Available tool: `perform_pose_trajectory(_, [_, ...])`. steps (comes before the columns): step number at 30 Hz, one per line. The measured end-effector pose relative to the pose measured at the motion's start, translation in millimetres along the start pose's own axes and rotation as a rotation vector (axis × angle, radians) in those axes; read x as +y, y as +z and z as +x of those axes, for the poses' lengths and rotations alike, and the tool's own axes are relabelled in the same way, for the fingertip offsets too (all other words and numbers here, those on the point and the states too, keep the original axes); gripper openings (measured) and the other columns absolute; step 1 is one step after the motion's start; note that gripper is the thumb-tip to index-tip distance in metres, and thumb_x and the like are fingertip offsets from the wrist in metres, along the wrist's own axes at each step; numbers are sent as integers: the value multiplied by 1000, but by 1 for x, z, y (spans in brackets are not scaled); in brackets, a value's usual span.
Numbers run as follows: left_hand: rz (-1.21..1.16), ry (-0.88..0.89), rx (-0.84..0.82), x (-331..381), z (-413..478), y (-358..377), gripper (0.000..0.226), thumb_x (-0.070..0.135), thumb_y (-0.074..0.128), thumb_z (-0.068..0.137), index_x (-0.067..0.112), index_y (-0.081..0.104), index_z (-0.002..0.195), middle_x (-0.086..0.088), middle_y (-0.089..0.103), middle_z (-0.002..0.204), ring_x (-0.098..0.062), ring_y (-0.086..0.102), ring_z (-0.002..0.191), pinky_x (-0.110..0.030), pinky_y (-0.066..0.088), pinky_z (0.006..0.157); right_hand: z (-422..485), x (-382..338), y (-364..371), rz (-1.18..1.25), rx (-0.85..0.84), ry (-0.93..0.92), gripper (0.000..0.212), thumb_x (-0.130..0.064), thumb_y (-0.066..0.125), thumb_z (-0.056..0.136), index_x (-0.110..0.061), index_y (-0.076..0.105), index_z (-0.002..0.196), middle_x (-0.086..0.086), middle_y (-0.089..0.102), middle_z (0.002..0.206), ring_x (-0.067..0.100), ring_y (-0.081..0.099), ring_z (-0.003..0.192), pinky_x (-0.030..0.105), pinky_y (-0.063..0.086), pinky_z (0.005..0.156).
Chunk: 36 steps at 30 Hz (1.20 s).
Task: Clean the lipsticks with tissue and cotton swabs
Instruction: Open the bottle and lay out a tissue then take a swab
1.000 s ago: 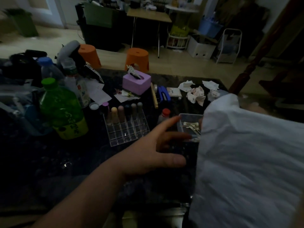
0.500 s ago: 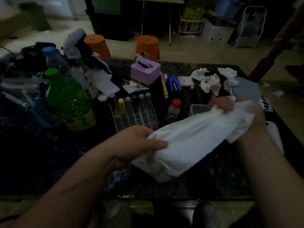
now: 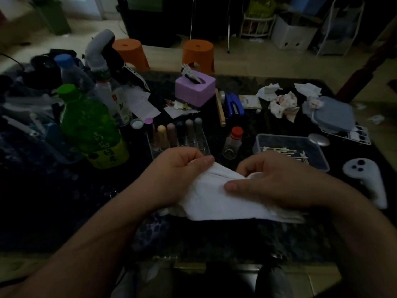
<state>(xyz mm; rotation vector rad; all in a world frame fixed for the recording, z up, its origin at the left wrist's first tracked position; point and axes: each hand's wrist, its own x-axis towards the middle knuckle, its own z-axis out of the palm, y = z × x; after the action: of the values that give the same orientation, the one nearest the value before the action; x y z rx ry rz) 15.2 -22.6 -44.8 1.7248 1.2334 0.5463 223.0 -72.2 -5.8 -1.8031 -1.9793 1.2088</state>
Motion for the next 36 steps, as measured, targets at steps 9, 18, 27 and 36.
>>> perform_pose_trajectory(9, [-41, -82, 409, 11, 1, -20, 34, 40, 51, 101, 22, 64, 76, -3, 65, 74, -10, 63, 57, -28, 52, 51, -11, -1, -17, 6, 108, 40, 64, -72, 51, 78, -11, 67, 71, -2, 49, 51, 11, 46, 45, 26, 39, 49])
perform_pose_trajectory(18, [-507, -266, 263, -8, 6, -19, 16, 21, 63, 96, 8, 70, 91, -13, 74, 95, -36, 69, 95, -44, 55, 78, 40, 28, -72, 1273, 598, 106, 20, -10, 43, 98, -5, 62, 97, 13, 68, 84, 21, 70, 67, 30, 57, 49])
perform_pose_trajectory(27, [-418, -224, 201, -10, 11, -9, 18, 28, 79, 81, 15, 72, 92, 4, 77, 83, -11, 73, 74, -20, 52, 57, 162, 52, -93, 1372, 581, 455, 14, -18, 66, 93, -8, 56, 91, 10, 66, 101, 30, 62, 87, 48, 50, 79])
perform_pose_trajectory(36, [-213, -197, -92, -9, 11, -4, 19, 41, 75, 83, 25, 77, 95, 11, 77, 84, -5, 73, 76, -19, 56, 62, 178, 78, -95, 556, 745, 494, 32, -15, 66, 89, -8, 60, 121, 11, 65, 105, 24, 64, 85, 39, 56, 63])
